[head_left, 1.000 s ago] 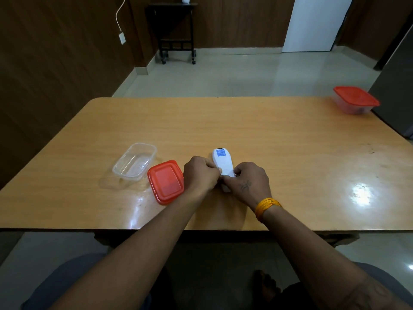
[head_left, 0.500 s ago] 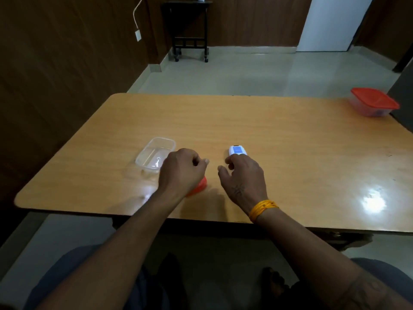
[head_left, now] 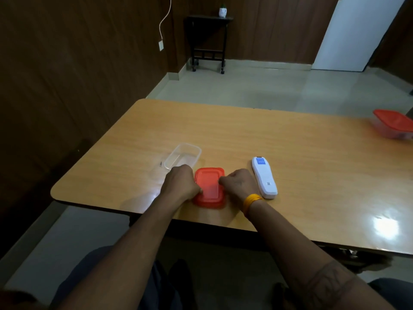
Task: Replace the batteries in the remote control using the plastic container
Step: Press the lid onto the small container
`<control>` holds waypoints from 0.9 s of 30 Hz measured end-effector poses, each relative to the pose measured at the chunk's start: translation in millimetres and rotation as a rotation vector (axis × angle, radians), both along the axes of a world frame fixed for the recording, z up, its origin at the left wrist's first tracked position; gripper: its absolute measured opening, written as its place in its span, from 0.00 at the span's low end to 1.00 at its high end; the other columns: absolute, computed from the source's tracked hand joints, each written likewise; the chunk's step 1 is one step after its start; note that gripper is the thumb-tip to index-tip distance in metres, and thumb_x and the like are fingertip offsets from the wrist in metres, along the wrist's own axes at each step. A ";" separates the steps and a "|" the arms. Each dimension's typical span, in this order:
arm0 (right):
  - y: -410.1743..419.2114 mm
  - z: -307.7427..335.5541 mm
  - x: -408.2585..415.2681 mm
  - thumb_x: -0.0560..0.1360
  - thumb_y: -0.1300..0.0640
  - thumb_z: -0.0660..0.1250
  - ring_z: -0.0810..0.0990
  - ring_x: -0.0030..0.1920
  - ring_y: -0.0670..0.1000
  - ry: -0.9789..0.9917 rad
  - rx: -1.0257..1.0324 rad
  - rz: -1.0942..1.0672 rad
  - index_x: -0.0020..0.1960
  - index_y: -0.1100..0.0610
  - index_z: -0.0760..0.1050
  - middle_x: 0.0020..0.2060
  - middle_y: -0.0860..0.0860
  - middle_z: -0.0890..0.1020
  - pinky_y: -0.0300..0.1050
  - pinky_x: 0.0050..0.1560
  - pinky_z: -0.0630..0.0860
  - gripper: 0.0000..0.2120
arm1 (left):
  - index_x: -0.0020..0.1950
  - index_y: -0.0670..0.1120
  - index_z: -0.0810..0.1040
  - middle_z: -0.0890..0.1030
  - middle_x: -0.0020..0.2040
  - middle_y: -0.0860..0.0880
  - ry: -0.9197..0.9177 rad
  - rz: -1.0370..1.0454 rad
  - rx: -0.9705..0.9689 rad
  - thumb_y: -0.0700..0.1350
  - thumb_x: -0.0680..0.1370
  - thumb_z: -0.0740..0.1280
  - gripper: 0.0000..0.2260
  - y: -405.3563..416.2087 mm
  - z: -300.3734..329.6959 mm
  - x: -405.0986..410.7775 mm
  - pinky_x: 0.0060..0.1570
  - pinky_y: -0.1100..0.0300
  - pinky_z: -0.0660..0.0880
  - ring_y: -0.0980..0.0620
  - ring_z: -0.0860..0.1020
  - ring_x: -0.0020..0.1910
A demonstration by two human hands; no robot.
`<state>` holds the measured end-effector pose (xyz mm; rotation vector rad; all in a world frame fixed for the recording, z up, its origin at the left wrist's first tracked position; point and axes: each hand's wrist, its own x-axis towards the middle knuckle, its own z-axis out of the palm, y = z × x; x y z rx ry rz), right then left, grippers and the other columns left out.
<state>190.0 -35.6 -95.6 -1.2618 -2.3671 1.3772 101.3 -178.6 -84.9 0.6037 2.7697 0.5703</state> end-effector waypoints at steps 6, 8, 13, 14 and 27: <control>1.8 17.5 4.1 0.76 0.61 0.73 0.78 0.37 0.57 0.095 -0.303 -0.068 0.40 0.59 0.80 0.38 0.57 0.82 0.46 0.38 0.74 0.07 | 0.41 0.38 0.87 0.88 0.36 0.42 -0.213 -0.025 0.098 0.54 0.74 0.78 0.17 -2.3 3.6 -4.4 0.44 0.51 0.86 0.43 0.87 0.36; -0.1 23.7 9.5 0.77 0.60 0.74 0.80 0.39 0.52 0.217 -0.218 -0.069 0.45 0.55 0.82 0.39 0.53 0.84 0.42 0.36 0.73 0.03 | 0.44 0.35 0.85 0.87 0.36 0.39 -0.369 0.041 0.297 0.54 0.80 0.72 0.21 -3.7 15.6 -6.5 0.40 0.51 0.86 0.42 0.86 0.33; -13.9 35.6 18.4 0.76 0.57 0.75 0.80 0.39 0.43 0.522 0.372 0.095 0.49 0.50 0.83 0.39 0.42 0.84 0.38 0.39 0.74 0.04 | 0.48 0.34 0.84 0.88 0.38 0.37 -0.511 0.209 0.685 0.63 0.83 0.64 0.30 -18.0 50.4 -22.6 0.33 0.56 0.82 0.42 0.87 0.34; -16.4 36.7 16.2 0.76 0.58 0.75 0.80 0.38 0.44 0.529 0.471 0.160 0.49 0.50 0.82 0.40 0.42 0.84 0.39 0.39 0.74 0.04 | 0.48 0.35 0.84 0.88 0.39 0.37 -0.516 0.231 0.737 0.63 0.82 0.65 0.30 -20.5 53.5 -27.2 0.33 0.57 0.82 0.42 0.87 0.34; -45.1 15.8 -55.1 0.77 0.58 0.76 0.88 0.37 0.52 0.680 -0.369 -0.209 0.58 0.60 0.79 0.47 0.59 0.85 0.49 0.42 0.87 0.13 | 0.42 0.41 0.85 0.86 0.42 0.42 -0.269 0.296 0.813 0.37 0.76 0.77 0.04 -35.4 33.3 -83.1 0.32 0.58 0.82 0.43 0.86 0.40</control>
